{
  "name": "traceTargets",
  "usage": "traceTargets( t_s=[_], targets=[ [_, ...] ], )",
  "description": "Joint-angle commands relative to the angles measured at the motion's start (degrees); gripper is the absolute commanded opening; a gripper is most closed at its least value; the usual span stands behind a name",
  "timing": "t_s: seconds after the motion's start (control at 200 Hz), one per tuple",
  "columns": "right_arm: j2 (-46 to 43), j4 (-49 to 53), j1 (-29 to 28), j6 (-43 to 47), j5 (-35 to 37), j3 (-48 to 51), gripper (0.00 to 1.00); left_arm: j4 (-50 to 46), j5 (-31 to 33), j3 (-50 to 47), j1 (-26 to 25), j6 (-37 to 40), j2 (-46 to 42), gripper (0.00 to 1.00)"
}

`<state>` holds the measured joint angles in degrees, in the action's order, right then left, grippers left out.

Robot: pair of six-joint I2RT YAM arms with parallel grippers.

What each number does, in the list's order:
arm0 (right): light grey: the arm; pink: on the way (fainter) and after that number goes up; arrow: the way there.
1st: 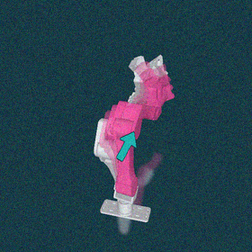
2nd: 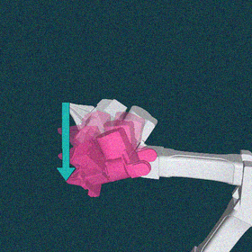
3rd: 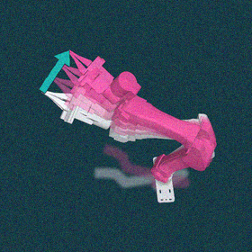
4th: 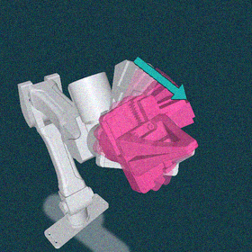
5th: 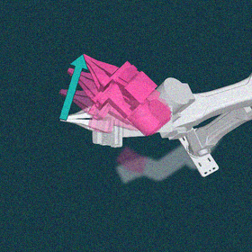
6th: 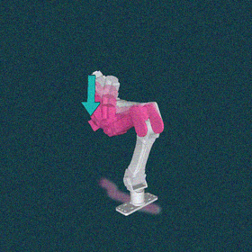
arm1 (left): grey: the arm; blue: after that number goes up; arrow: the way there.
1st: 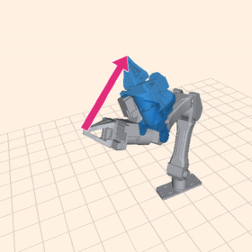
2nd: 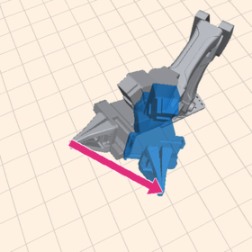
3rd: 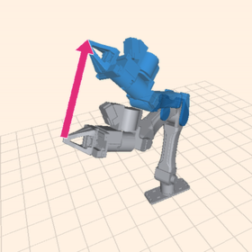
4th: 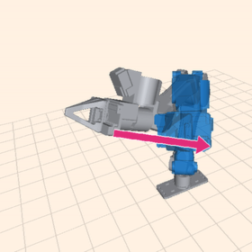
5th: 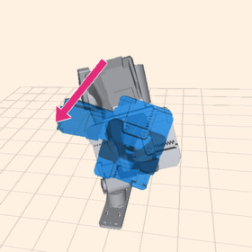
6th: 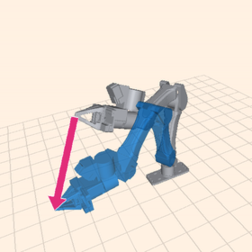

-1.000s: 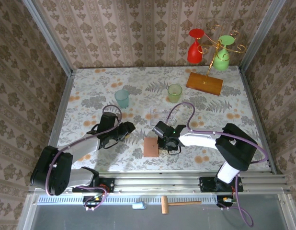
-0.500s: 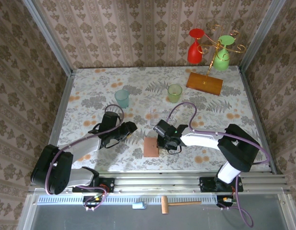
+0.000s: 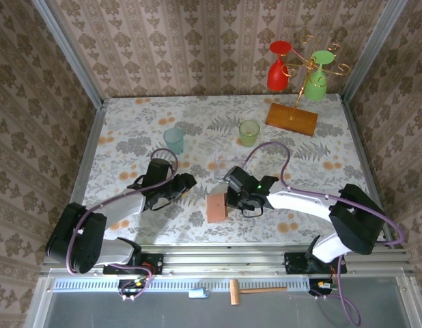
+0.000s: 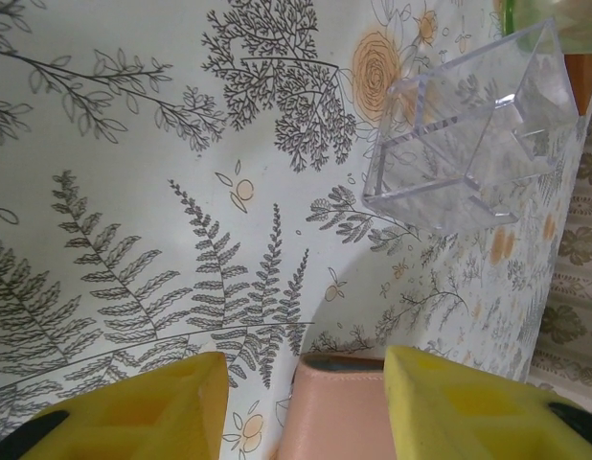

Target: Take the credit cards out of the card holder

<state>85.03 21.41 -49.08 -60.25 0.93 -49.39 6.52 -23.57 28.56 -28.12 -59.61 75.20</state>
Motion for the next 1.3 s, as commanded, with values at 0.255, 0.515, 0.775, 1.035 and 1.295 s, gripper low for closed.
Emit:
traceTargets(
  t_s=[0.255, 0.515, 0.775, 1.035, 1.295],
  targets=[
    [-4.9, 6.0, 0.5, 1.3, 1.9, -3.0, 0.02, 0.6, 0.0, 1.7, -0.5, 0.0, 0.5, 0.47],
    [-4.9, 7.6, 0.5, 3.5, 1.3, -5.9, 0.02, 0.8, 0.0, 1.3, -0.7, -0.1, 0.3, 0.47],
    [-3.3, 7.7, 0.6, 4.8, 0.8, -8.4, 0.02, 1.0, 0.2, 0.4, -0.7, -0.2, -0.7, 0.47],
    [0.1, 9.1, 0.5, 8.3, -0.6, -12.7, 0.03, 0.6, 0.5, -0.1, -0.7, -0.1, -1.6, 0.47],
    [0.9, 11.6, 0.6, 8.5, -0.4, -13.5, 0.03, -1.7, 0.7, 1.4, -1.0, 1.7, -1.6, 0.47]
  ],
)
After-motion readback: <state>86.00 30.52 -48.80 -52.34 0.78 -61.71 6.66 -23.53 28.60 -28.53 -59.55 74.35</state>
